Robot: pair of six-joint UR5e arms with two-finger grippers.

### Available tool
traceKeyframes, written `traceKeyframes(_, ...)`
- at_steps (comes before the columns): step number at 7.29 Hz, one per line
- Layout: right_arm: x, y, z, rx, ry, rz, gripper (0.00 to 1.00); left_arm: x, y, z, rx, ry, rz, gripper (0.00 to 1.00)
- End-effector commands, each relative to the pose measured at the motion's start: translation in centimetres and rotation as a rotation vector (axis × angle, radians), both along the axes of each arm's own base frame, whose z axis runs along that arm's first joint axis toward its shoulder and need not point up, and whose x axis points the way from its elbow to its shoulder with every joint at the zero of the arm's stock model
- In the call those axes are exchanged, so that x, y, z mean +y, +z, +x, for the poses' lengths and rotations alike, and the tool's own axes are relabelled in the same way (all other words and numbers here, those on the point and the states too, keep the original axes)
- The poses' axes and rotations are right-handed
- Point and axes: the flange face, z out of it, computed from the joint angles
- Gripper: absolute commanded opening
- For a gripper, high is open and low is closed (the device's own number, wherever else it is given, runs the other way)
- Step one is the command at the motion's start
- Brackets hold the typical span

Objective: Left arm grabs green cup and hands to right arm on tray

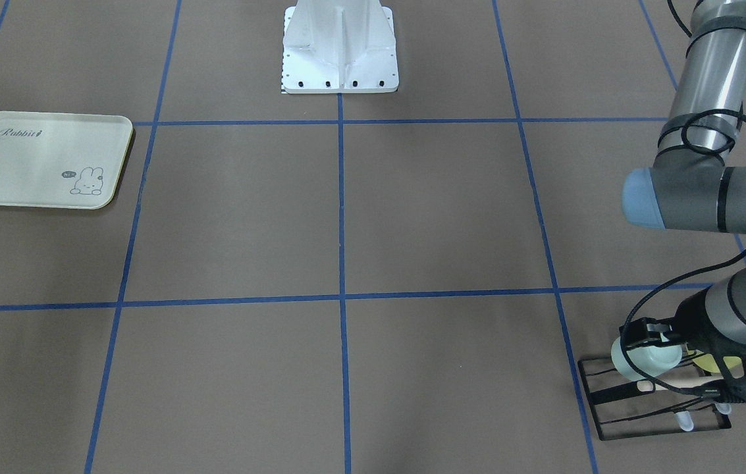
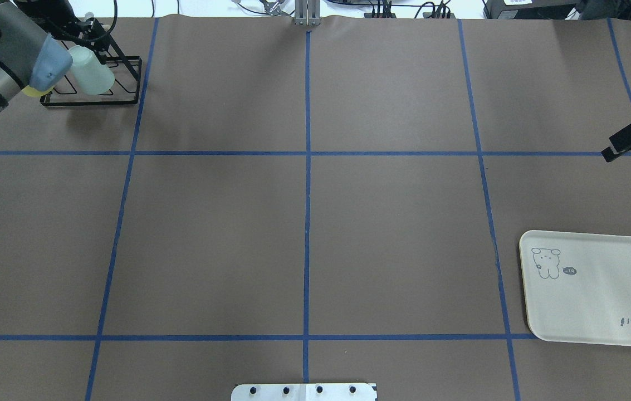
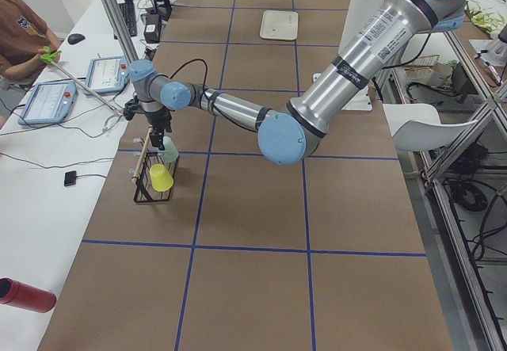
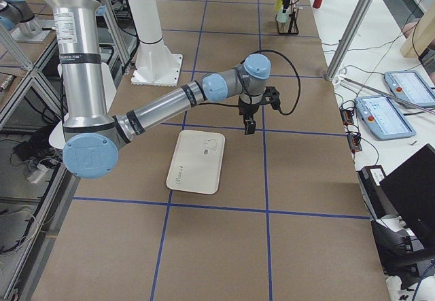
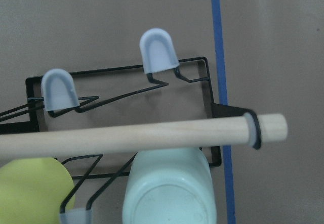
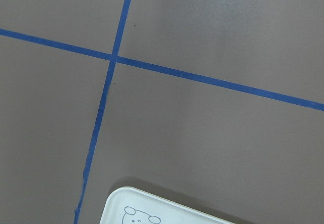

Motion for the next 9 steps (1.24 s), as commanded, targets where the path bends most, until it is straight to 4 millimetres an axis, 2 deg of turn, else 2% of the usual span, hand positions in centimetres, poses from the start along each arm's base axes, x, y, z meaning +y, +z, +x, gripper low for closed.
traceKeyframes(1,0.0,0.1,-0.2,0.001,-0.005,-0.003,1.00,-0.3,0.4,0.1,0.001,-0.004,0.001,0.99)
traceKeyframes(5,-0.1,0.4,-0.4,0.003,-0.008,-0.008,1.00,-0.1,0.5,1.1,-0.006,0.006,-0.001,0.97)
traceKeyframes(8,-0.1,0.5,-0.5,0.004,-0.008,-0.010,1.00,-0.1,0.7,1.2,-0.009,0.008,-0.002,0.89)
traceKeyframes(9,-0.1,0.6,-0.4,0.004,-0.008,-0.011,1.00,-0.1,0.7,1.2,-0.009,0.009,-0.006,0.63)
